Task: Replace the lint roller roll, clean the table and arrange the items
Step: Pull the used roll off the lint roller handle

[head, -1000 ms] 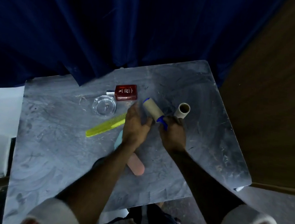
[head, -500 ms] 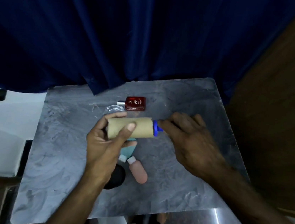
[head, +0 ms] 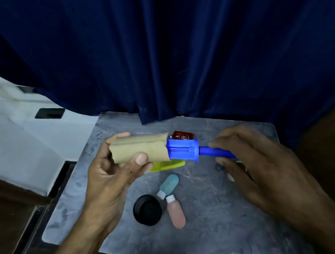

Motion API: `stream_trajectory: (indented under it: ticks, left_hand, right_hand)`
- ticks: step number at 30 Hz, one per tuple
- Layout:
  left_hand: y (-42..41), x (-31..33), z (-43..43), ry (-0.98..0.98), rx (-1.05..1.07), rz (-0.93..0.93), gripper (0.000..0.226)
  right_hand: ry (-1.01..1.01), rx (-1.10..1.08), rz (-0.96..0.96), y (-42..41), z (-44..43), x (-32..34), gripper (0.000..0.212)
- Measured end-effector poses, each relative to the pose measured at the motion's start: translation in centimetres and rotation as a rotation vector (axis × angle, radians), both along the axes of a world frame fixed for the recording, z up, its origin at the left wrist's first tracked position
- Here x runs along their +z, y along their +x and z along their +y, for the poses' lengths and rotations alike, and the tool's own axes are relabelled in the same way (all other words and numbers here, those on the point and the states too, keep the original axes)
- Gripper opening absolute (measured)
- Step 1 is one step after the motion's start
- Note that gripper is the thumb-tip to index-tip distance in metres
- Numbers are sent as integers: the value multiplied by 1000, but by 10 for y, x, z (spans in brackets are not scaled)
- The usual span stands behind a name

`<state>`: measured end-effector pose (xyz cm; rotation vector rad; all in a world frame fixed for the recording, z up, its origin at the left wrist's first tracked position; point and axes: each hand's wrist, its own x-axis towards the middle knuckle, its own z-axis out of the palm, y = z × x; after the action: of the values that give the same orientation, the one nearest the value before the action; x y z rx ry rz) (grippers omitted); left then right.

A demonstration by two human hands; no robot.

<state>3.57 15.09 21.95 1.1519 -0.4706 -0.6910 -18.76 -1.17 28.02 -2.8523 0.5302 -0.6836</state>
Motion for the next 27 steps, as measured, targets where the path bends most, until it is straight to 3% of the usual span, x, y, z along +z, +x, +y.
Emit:
stream_trajectory:
  ticks: [3,8,14,19,22,24,27]
  left_hand:
    - [2,-2,10,-11,-67,-36,56]
    - [-2,-3,26,-29,-154,-128,62]
    - [-19,12,25,45,-38,-93,65]
    - [-30,15,21,55,-6,-135,50]
    - [-37,18,22,12,30,-82,63]
    - [-39,17,24,-21,71,-46,60]
    - [-40,12,31,-34,84,-29,49]
  right_hand:
    - [68,-3,51,1,2,-1,29]
    - [-4,-42,74,2,2,0,34]
    - [21,-49,110,-2,10,10,40]
    - [158,-47,121,-15,9,10,28]
    - [170,-24,89,-23,5,10,19]
    - [190,26,61,-26,2,13,14]
    - [93,69,56,-24,-6,15,25]
